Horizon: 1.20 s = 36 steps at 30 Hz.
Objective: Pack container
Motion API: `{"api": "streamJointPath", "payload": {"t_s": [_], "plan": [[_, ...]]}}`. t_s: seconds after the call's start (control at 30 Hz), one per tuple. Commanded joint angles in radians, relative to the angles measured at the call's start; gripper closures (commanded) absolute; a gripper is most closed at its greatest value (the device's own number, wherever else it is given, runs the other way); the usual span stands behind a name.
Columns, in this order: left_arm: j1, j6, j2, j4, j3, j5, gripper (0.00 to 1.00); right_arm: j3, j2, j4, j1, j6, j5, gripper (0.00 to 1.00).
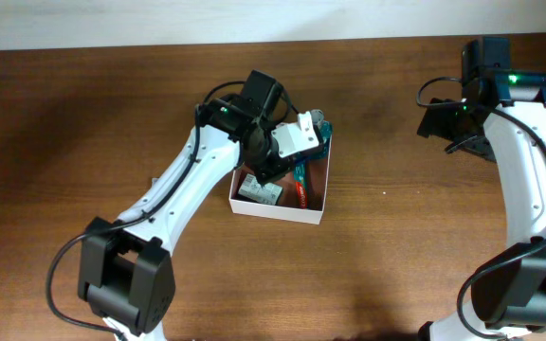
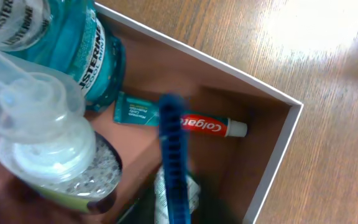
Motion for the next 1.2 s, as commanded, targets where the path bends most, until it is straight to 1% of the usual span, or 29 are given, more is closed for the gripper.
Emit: {"api": "streamJointPath", "payload": {"t_s": [0.0, 0.03, 0.1, 0.27, 0.37, 0.43, 0.6, 0.63, 0.7, 0.73, 0.8, 0.87, 0.9, 0.97, 1.07, 1.17], "plan": [[0.005, 0.024, 0.004, 0.004, 0.021, 0.032, 0.08, 0.013, -0.008, 0.000, -0.002, 0.002, 0.002, 0.01], [0.005, 0.024, 0.004, 0.005, 0.021, 0.032, 0.04, 0.013, -0.008, 0.000, -0.002, 0.002, 0.002, 0.01], [0.005, 0.017, 0.003, 0.010, 0.022, 0.033, 0.02, 0.013, -0.008, 0.000, -0.002, 0.002, 0.002, 0.01], [0.006, -0.010, -0.039, 0.010, 0.027, 0.037, 0.01, 0.013, -0.008, 0.000, -0.002, 0.002, 0.002, 0.01], [0.006, -0.010, -0.052, 0.013, 0.027, 0.103, 0.01, 0.013, -0.008, 0.000, -0.002, 0.002, 0.002, 0.01], [0.006, -0.011, -0.047, 0.026, 0.024, 0.118, 0.01, 0.013, -0.008, 0.000, -0.002, 0.002, 0.002, 0.02], [0.006, -0.083, -0.021, 0.115, 0.024, 0.108, 0.04, 0.013, -0.008, 0.000, -0.002, 0.002, 0.002, 0.01], [0.006, -0.119, -0.016, 0.151, 0.024, 0.051, 0.05, 0.013, -0.008, 0.000, -0.002, 0.002, 0.002, 0.01], [0.006, -0.153, -0.015, 0.184, 0.024, -0.026, 0.06, 0.013, -0.008, 0.000, -0.002, 0.002, 0.002, 0.01], [0.006, -0.168, -0.015, 0.200, 0.024, -0.045, 0.05, 0.013, -0.008, 0.000, -0.002, 0.002, 0.002, 0.01], [0.006, -0.181, -0.011, 0.223, 0.024, -0.048, 0.10, 0.013, -0.008, 0.000, -0.002, 0.002, 0.002, 0.01], [0.006, -0.215, -0.005, 0.239, 0.024, -0.051, 0.11, 0.013, -0.008, 0.000, -0.002, 0.002, 0.002, 0.01], [0.006, -0.237, 0.002, 0.247, 0.024, -0.051, 0.16, 0.013, -0.008, 0.000, -0.002, 0.002, 0.002, 0.01], [0.006, -0.263, 0.016, 0.255, 0.024, -0.060, 0.20, 0.013, -0.008, 0.000, -0.002, 0.002, 0.002, 0.01], [0.006, -0.316, 0.042, 0.259, 0.024, -0.113, 0.21, 0.013, -0.008, 0.000, -0.002, 0.002, 0.002, 0.01], [0.006, -0.333, 0.071, 0.262, 0.024, -0.122, 0.23, 0.013, -0.008, 0.000, -0.002, 0.002, 0.002, 0.01]]}}
